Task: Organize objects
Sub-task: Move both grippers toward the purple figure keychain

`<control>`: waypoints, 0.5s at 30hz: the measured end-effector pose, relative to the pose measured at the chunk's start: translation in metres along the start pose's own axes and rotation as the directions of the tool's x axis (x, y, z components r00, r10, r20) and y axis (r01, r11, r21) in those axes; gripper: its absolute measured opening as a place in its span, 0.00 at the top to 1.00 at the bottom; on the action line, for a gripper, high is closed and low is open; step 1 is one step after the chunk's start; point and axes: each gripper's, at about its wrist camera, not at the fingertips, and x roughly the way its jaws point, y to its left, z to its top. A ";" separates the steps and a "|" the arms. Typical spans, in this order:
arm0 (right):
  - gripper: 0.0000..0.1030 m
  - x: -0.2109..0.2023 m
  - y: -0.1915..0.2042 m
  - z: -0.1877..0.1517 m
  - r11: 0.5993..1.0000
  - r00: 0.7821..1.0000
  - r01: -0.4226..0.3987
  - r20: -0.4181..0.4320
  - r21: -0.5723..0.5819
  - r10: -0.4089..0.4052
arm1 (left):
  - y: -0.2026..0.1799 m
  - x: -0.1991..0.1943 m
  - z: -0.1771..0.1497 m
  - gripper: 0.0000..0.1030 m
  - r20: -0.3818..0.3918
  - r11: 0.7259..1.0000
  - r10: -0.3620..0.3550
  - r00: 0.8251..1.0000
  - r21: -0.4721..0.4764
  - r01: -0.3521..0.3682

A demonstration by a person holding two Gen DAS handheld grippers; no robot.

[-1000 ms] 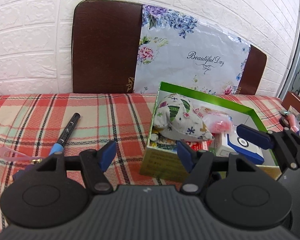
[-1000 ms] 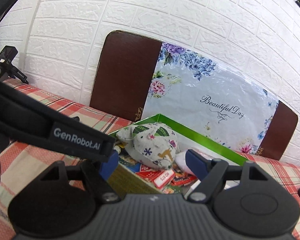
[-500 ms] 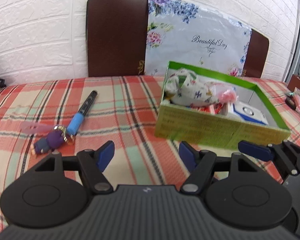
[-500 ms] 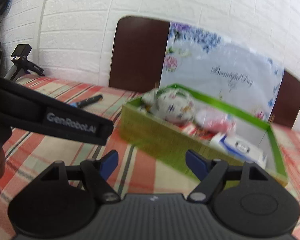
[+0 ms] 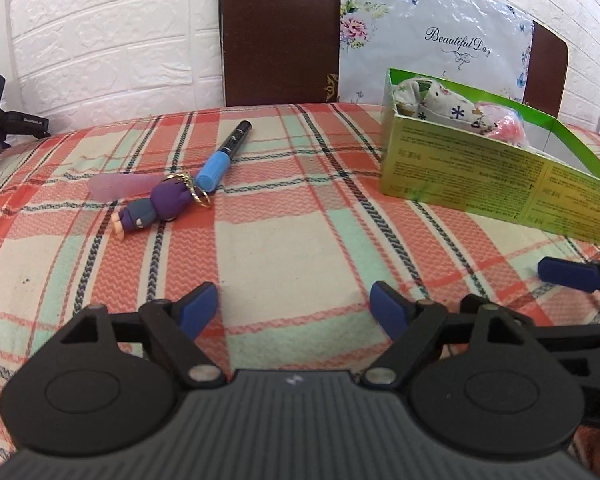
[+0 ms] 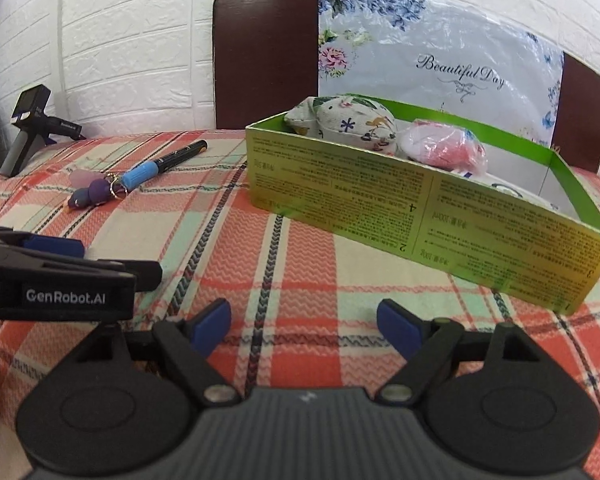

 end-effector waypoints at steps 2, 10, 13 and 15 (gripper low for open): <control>0.19 0.000 0.001 0.000 1.000 1.000 0.001 0.005 0.002 -0.001 | 0.001 -0.001 -0.003 0.15 0.014 1.000 0.002 1.000 0.009 -0.003; 0.13 0.003 -0.011 -0.001 0.998 0.999 -0.033 -0.009 0.060 0.033 | 0.001 -0.003 -0.007 0.11 0.032 1.000 0.014 0.999 0.015 -0.015; 0.12 0.004 -0.011 0.000 0.998 0.999 -0.036 -0.012 0.058 0.037 | 0.001 -0.003 -0.007 0.11 0.032 1.000 0.016 0.999 0.018 -0.017; 0.12 0.004 -0.010 0.000 0.998 0.999 -0.038 -0.014 0.057 0.039 | 0.001 -0.003 -0.006 0.11 0.031 1.000 0.016 0.999 0.018 -0.017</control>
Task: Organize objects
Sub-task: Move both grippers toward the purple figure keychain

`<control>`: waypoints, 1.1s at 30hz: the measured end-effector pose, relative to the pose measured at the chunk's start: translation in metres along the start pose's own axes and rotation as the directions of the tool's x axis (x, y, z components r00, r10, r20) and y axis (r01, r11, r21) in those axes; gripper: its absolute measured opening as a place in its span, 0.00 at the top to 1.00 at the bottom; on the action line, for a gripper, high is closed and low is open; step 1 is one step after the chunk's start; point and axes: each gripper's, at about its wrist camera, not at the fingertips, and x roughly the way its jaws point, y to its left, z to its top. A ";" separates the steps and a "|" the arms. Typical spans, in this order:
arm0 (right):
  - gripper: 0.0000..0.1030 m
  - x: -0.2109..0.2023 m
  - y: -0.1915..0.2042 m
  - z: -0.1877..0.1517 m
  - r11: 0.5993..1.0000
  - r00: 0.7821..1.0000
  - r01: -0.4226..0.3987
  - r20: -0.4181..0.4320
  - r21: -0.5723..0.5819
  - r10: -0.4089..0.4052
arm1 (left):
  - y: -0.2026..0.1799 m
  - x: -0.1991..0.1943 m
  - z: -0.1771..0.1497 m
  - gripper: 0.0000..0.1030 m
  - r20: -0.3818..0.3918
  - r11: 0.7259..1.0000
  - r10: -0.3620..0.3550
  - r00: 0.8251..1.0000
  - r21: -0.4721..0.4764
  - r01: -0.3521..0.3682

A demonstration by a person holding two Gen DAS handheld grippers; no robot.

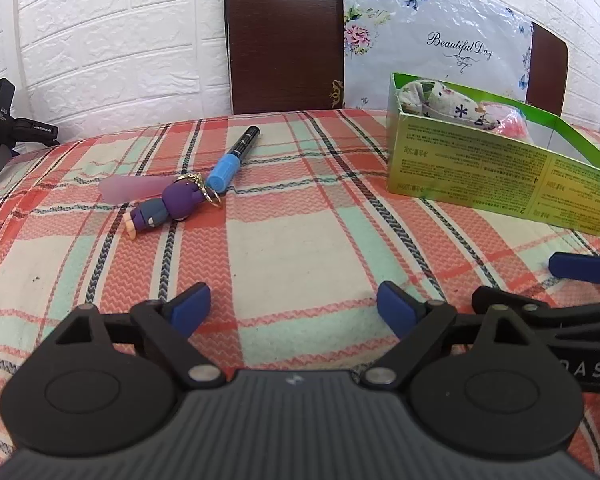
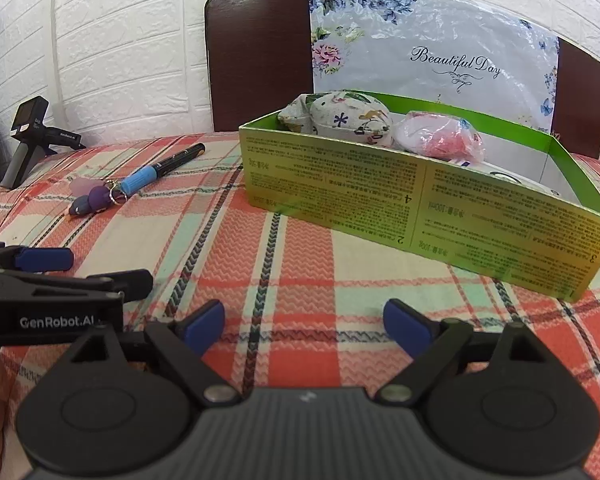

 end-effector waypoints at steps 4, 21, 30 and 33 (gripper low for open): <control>0.11 0.000 0.001 0.000 1.000 1.000 0.002 -0.003 -0.003 -0.002 | 0.003 -0.001 -0.002 0.09 -0.003 1.000 0.002 1.000 0.003 -0.002; 0.10 0.005 0.053 0.007 0.991 0.996 -0.090 -0.033 -0.101 0.087 | 0.068 -0.012 -0.009 0.05 -0.020 0.996 0.080 0.997 -0.035 -0.081; 0.11 0.028 0.116 0.024 0.955 0.981 -0.195 -0.039 -0.222 0.191 | 0.163 -0.024 -0.020 0.05 -0.002 0.960 0.215 0.977 -0.183 -0.212; 0.14 0.040 0.140 0.035 0.940 0.977 -0.210 -0.028 -0.268 0.211 | 0.179 -0.032 -0.026 0.03 0.064 0.952 0.149 0.987 -0.280 -0.125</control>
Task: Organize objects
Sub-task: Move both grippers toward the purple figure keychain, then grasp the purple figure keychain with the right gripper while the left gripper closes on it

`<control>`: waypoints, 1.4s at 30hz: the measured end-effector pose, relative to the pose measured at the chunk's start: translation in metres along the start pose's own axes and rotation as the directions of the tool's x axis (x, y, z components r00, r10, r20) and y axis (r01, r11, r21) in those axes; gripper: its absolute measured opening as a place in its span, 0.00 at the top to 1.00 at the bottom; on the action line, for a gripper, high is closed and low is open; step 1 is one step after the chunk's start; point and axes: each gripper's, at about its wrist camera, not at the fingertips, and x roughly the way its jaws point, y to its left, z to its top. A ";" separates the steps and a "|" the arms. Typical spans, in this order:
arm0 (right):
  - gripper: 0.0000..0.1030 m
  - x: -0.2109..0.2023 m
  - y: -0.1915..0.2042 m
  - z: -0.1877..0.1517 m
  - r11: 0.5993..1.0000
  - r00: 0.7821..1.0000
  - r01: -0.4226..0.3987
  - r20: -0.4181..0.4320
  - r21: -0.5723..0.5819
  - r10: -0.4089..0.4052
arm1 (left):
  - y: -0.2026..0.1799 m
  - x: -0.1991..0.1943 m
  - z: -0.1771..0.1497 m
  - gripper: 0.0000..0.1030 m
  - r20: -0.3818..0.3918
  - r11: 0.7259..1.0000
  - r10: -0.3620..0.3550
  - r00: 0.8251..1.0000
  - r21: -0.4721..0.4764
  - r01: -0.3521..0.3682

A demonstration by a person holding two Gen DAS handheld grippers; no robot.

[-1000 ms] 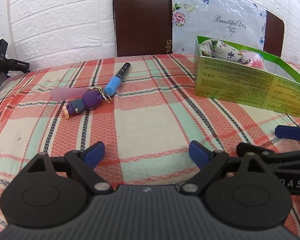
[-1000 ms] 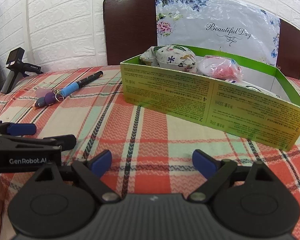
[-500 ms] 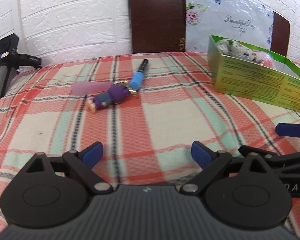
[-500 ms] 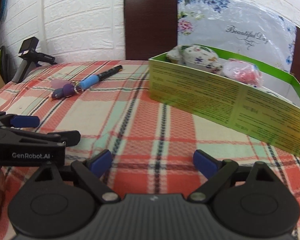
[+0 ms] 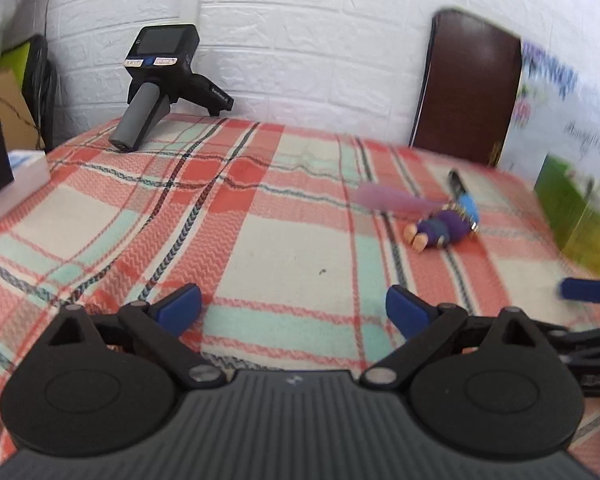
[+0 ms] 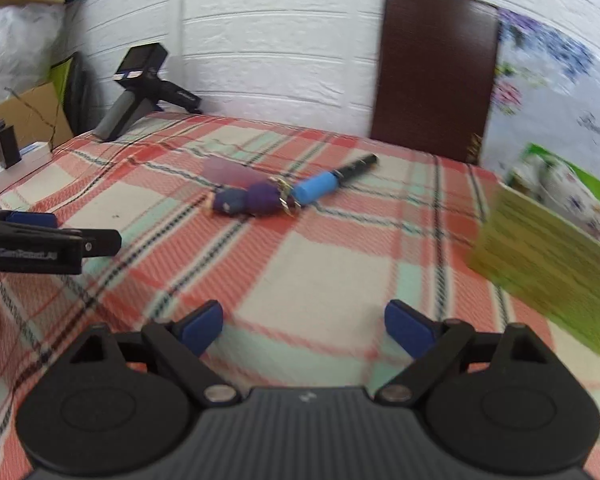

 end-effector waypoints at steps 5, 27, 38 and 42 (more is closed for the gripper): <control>0.14 0.040 0.011 0.035 0.998 0.999 -0.053 0.012 0.046 0.052 | 0.007 -0.001 0.001 0.03 0.030 0.996 -0.045 0.999 -0.072 0.047; 0.31 0.012 0.008 0.009 0.997 0.997 -0.082 -0.011 -0.005 0.082 | 0.005 0.004 0.001 0.02 0.024 0.998 -0.029 0.999 -0.054 0.031; 0.17 -0.076 -0.006 -0.057 1.000 1.000 -0.021 0.005 0.018 0.021 | -0.013 0.008 -0.001 0.00 -0.025 0.998 0.033 0.999 0.055 -0.031; 0.13 -0.084 -0.016 -0.065 0.999 1.000 -0.025 -0.004 0.039 0.025 | -0.033 0.003 -0.003 0.05 -0.057 0.989 0.051 0.997 0.143 -0.042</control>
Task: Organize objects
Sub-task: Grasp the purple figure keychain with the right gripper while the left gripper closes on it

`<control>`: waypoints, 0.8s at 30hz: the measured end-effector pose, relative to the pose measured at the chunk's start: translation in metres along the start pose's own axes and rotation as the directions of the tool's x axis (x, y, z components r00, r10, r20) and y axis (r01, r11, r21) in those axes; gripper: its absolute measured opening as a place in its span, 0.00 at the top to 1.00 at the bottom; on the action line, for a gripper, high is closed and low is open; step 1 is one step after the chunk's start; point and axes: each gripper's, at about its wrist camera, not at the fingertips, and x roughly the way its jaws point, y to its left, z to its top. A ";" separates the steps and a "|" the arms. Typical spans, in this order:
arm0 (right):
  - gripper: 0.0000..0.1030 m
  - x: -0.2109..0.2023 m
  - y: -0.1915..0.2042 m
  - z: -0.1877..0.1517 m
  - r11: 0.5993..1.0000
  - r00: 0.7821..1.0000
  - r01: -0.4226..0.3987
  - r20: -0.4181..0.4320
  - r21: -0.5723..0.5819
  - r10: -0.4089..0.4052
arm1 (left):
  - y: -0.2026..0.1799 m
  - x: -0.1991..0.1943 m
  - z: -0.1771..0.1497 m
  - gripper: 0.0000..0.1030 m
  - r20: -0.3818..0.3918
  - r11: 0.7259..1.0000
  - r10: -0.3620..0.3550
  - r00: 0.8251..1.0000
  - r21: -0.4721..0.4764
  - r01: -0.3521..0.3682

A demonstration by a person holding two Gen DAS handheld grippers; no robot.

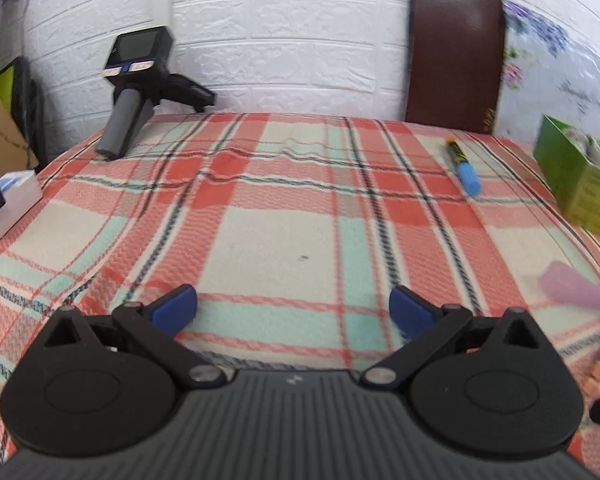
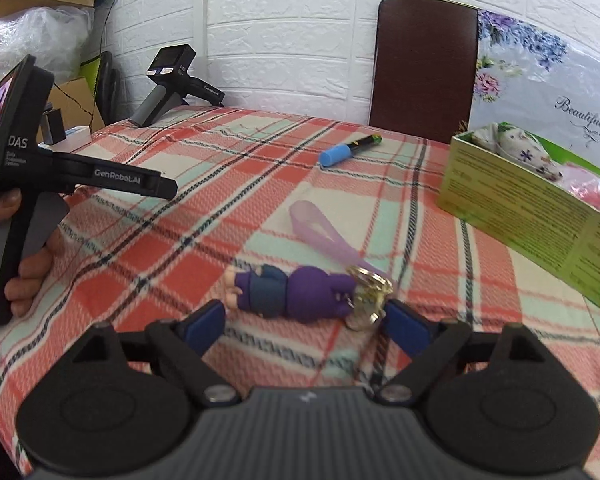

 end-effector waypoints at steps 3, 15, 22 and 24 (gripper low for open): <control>0.12 -0.004 -0.008 -0.002 1.000 1.000 -0.001 0.000 0.011 0.001 | -0.011 -0.020 -0.004 0.09 -0.014 0.992 -0.111 0.994 -0.053 0.111; 0.06 0.025 -0.019 0.022 0.964 0.989 -0.148 -0.041 -0.220 0.142 | -0.057 -0.042 -0.007 0.21 -0.201 0.859 -0.503 0.841 -0.223 0.460; 0.57 0.014 -0.022 0.015 0.962 0.973 -0.230 -0.045 -0.145 0.225 | -0.062 -0.030 -0.004 0.21 -0.210 0.844 -0.519 0.829 -0.280 0.458; 0.59 0.006 -0.014 0.008 0.969 0.979 -0.204 -0.029 -0.137 0.202 | -0.063 -0.027 -0.001 0.19 -0.206 0.842 -0.521 0.829 -0.285 0.458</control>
